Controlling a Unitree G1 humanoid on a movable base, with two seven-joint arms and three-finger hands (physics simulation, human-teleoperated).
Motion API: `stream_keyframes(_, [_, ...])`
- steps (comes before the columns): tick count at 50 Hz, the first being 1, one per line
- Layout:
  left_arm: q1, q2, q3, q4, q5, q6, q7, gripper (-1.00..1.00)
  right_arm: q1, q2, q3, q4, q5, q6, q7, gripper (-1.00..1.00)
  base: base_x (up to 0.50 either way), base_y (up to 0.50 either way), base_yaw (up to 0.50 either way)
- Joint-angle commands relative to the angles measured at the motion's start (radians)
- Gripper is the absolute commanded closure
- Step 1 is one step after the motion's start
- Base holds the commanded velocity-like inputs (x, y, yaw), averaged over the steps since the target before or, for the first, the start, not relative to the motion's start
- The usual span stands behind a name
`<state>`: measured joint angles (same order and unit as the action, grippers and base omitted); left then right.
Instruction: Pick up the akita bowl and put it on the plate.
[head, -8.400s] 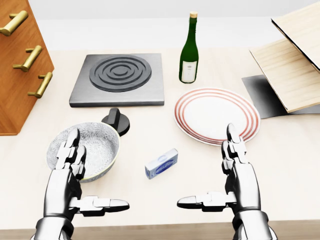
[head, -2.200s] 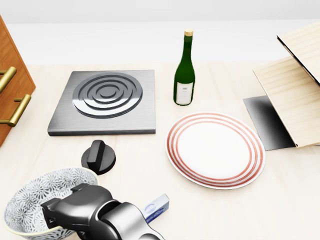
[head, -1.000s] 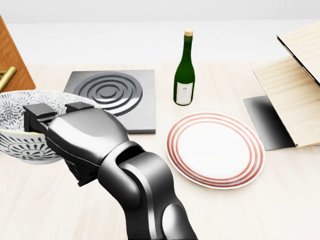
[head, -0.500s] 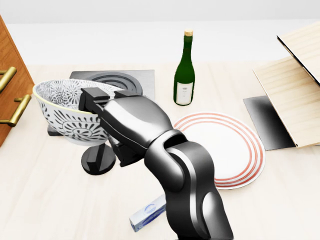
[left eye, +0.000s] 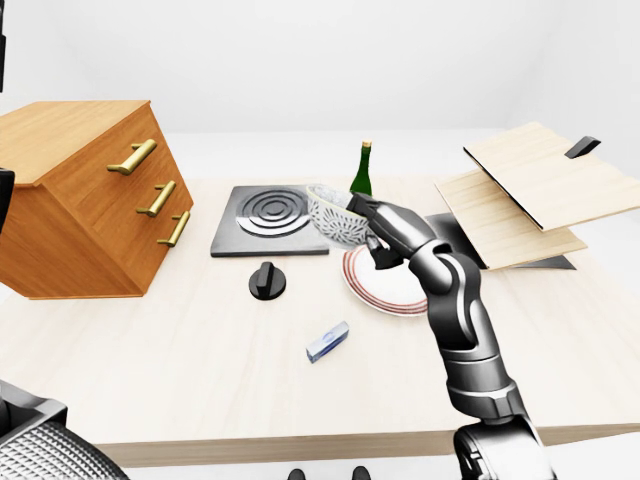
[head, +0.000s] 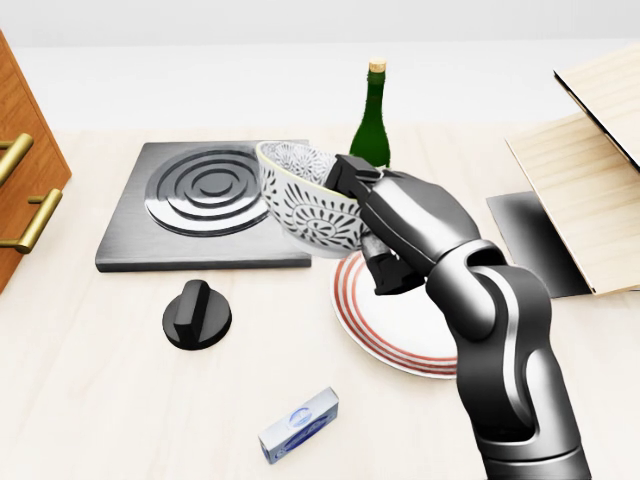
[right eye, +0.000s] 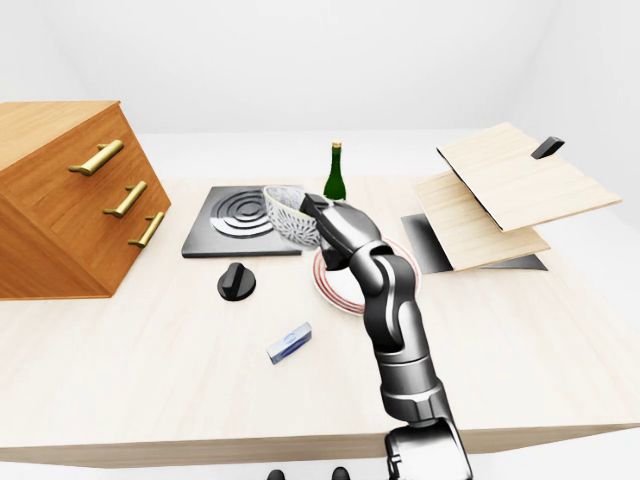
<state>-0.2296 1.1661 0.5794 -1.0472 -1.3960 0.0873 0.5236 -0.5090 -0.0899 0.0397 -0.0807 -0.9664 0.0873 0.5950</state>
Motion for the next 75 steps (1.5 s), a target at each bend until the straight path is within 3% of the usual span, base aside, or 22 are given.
stream_keyframes(1, [0.003, 0.004, 0.003, 0.000, 0.000, 0.000, 0.000, -0.98, -0.013, -0.077, -0.050, 0.056, 0.009, -0.005, -0.066, 1.00, 0.00, 0.00, 0.00])
stream_keyframes(16, [0.001, 0.003, 0.010, 0.000, -0.007, 0.000, 0.000, -0.98, 0.021, -0.112, -0.069, 0.074, -0.051, -0.049, -0.094, 1.00, 0.00, 0.00, 0.00])
stream_keyframes(22, [0.000, 0.003, 0.014, 0.000, -0.010, 0.000, 0.000, -0.98, 0.041, -0.140, -0.072, 0.131, -0.106, -0.104, -0.141, 1.00, 0.00, 0.00, 0.00])
stream_keyframes(27, [0.000, 0.002, 0.015, 0.000, -0.010, 0.000, 0.000, -0.98, 0.056, -0.154, -0.089, 0.173, -0.127, -0.128, -0.175, 1.00, 0.00, 0.00, 0.00])
stream_keyframes(42, [0.009, 0.001, 0.015, 0.000, -0.005, 0.000, 0.000, -0.98, 0.026, -0.184, -0.106, 0.265, -0.119, -0.125, -0.235, 1.00, 0.00, 0.00, 0.00])
stream_keyframes(50, [0.007, 0.003, 0.014, 0.000, -0.005, 0.000, 0.000, -0.99, 0.019, -0.202, -0.102, 0.313, -0.162, -0.152, -0.291, 1.00, 0.00, 0.00, 0.00])
stream_keyframes(61, [0.009, 0.003, 0.016, 0.000, -0.006, 0.000, 0.000, -0.99, 0.031, -0.182, -0.077, 0.337, -0.209, -0.175, -0.330, 1.00, 0.00, 0.00, 0.00])
stream_keyframes(75, [0.007, 0.002, 0.029, 0.000, -0.015, 0.000, 0.000, -0.98, 0.059, -0.170, -0.067, 0.372, -0.256, -0.175, -0.372, 1.00, 0.00, 0.00, 0.00])
